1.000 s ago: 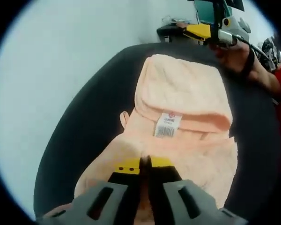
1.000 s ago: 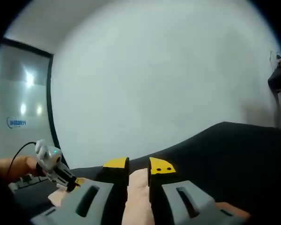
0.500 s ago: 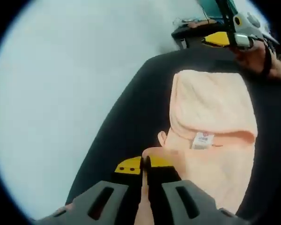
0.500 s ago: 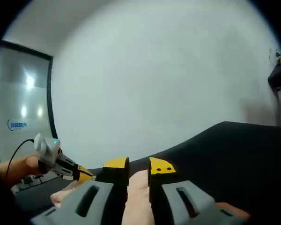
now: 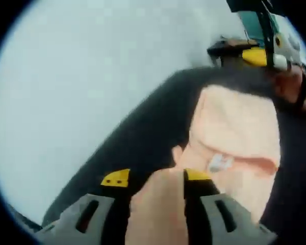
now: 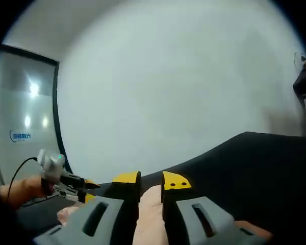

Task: Fold the towel on the table until its edges align and the towel forms a compact rectangular stack.

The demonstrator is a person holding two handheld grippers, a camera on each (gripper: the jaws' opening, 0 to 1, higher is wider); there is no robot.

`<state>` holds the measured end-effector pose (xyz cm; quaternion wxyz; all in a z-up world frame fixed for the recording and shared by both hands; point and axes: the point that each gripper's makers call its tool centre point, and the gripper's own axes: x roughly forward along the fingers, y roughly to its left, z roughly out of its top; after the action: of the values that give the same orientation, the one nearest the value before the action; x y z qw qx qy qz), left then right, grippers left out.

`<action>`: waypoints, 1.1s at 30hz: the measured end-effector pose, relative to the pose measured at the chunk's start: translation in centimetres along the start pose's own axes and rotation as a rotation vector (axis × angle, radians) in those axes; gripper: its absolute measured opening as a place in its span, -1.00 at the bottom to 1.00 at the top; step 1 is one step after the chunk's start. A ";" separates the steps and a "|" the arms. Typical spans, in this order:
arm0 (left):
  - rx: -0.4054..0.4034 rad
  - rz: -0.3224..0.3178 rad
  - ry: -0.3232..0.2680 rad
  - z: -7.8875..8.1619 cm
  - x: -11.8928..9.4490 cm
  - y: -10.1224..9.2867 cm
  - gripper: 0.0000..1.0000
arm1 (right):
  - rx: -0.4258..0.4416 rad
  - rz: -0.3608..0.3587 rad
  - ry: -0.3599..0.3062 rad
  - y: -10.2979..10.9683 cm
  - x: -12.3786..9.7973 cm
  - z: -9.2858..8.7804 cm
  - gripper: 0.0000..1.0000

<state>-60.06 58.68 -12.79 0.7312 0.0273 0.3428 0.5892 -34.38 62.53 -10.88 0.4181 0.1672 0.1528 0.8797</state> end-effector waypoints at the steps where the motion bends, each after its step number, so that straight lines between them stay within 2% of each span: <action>1: -0.045 0.047 -0.042 0.7 -1.8 0.9 -0.34 | 0.003 0.001 -0.002 0.0 0.0 0.0 -0.74; 2: -0.070 0.049 -0.092 1.4 -2.8 1.2 -0.43 | 0.005 0.002 -0.004 0.0 0.0 0.1 -0.75; 4: 0.016 -0.028 -0.154 2.0 -5.5 -2.5 -0.46 | 0.007 0.005 -0.009 0.1 0.0 0.2 -0.75; 5: 0.060 -0.034 -0.134 1.4 -6.4 -4.2 -0.46 | 0.008 0.007 -0.011 0.2 0.0 0.3 -0.75; 7: 0.167 0.045 -0.140 0.8 -7.4 -6.1 -0.50 | 0.008 0.011 -0.012 0.4 0.0 0.3 -0.75; 9: 0.266 0.135 -0.077 -1.0 -7.7 -7.3 -0.63 | 0.005 0.013 -0.004 0.4 0.0 0.1 -0.75; 10: 0.300 0.168 -0.068 -1.6 -7.4 -7.6 -0.71 | 0.006 0.013 0.002 0.4 0.0 0.0 -0.75; 13: 0.272 0.234 -0.042 -3.7 -6.1 -8.0 -0.76 | 0.006 0.008 0.014 0.2 -0.1 -0.3 -0.75; 15: 0.297 0.181 0.011 -5.5 -4.5 -8.9 -0.72 | 0.007 0.004 0.021 0.0 0.0 -0.5 -0.75; 16: 0.304 0.154 0.020 -5.9 -4.0 -9.4 -0.70 | 0.007 0.003 0.025 -0.1 0.0 -0.6 -0.75; 17: 0.302 0.135 0.005 -5.8 -3.9 -9.8 -0.70 | 0.008 0.000 0.029 -0.2 -0.1 -0.7 -0.75; 19: 0.280 0.150 -0.017 -5.2 -3.9 -9.5 -0.69 | 0.010 -0.004 0.036 -0.3 -0.2 -0.8 -0.75; 21: 0.313 0.135 -0.036 -4.4 -4.2 -9.9 -0.67 | 0.020 -0.007 0.036 -0.4 -0.3 -0.7 -0.75; 23: 0.300 0.084 -0.071 -3.6 -4.4 -10.9 -0.61 | 0.021 -0.007 0.030 -0.4 -0.2 -0.6 -0.75; 25: 0.291 0.061 -0.057 -3.9 -4.2 -11.4 -0.55 | 0.025 -0.005 0.024 -0.3 -0.1 -0.5 -0.75; 26: 0.329 0.038 -0.036 -4.4 -4.0 -11.8 -0.48 | 0.029 -0.002 0.021 -0.2 0.0 -0.5 -0.75; 27: 0.356 0.048 -0.015 -4.9 -3.5 -11.6 -0.46 | 0.027 -0.002 0.018 -0.2 0.0 -0.4 -0.75; 28: 0.349 0.058 -0.001 -5.3 -3.2 -11.3 -0.51 | 0.027 -0.001 0.015 -0.1 0.0 -0.3 -0.75; 30: 0.323 0.075 -0.020 -4.7 -3.0 -10.9 -0.85 | 0.029 0.002 0.012 -0.1 0.1 -0.2 -0.75; 31: 0.313 0.081 -0.032 -4.4 -3.2 -10.6 -0.94 | 0.028 0.001 0.015 -0.1 0.1 -0.3 -0.75; 33: 0.297 0.055 -0.070 -3.4 -3.9 -10.7 -0.96 | 0.034 0.009 0.024 -0.1 0.1 -0.4 -0.75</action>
<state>-53.10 50.76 -18.36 0.7143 0.1651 0.3995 0.5504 -34.53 62.57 -11.29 0.4095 0.1642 0.1721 0.8808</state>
